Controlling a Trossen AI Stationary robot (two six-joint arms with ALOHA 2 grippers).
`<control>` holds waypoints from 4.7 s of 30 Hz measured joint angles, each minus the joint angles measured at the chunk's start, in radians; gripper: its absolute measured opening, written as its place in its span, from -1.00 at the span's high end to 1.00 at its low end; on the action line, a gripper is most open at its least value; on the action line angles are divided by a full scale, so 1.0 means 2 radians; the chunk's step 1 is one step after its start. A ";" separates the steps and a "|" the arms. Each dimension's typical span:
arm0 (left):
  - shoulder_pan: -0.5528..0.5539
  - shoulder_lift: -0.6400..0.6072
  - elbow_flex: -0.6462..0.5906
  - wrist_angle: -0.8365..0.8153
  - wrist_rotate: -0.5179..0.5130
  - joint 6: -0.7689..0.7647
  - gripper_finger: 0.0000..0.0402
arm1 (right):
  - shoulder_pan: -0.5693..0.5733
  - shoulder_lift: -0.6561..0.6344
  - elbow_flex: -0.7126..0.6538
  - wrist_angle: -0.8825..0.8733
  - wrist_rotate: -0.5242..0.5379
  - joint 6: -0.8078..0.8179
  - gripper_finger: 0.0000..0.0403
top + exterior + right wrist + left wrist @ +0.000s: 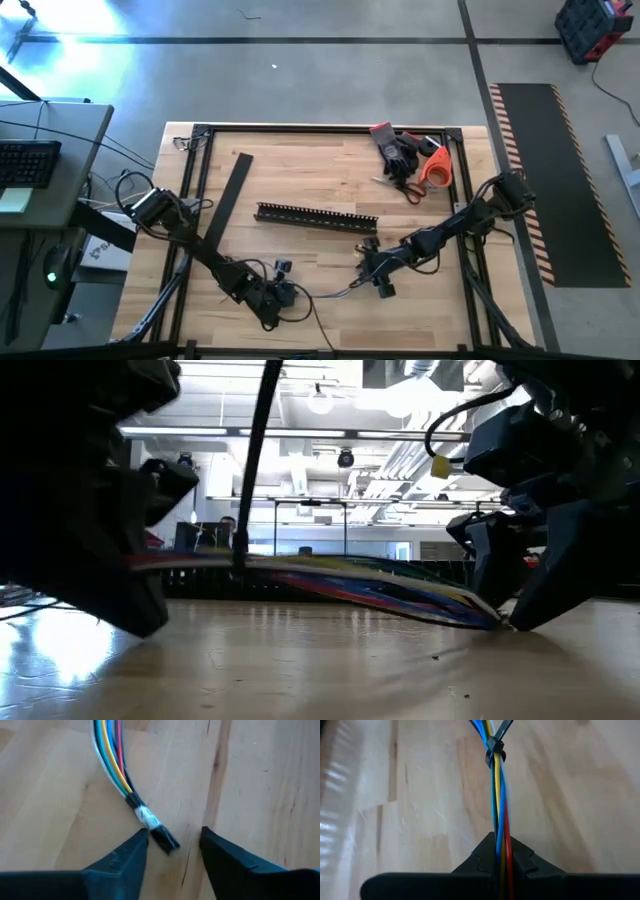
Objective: Ziptie cables
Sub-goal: Put the zip-tied cables into the black cable duct
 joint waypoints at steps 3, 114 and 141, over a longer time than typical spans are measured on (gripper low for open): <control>-0.003 -0.011 0.001 -0.001 -0.020 -0.001 1.00 | 0.002 0.000 -0.005 0.015 -0.001 0.020 0.42; -0.012 0.003 0.004 -0.229 -0.126 -0.185 0.99 | 0.260 -0.098 0.297 -0.429 0.322 0.390 0.98; 0.048 0.040 0.002 0.280 -0.121 0.207 -0.10 | 0.255 -0.098 0.296 -0.383 0.312 0.327 0.97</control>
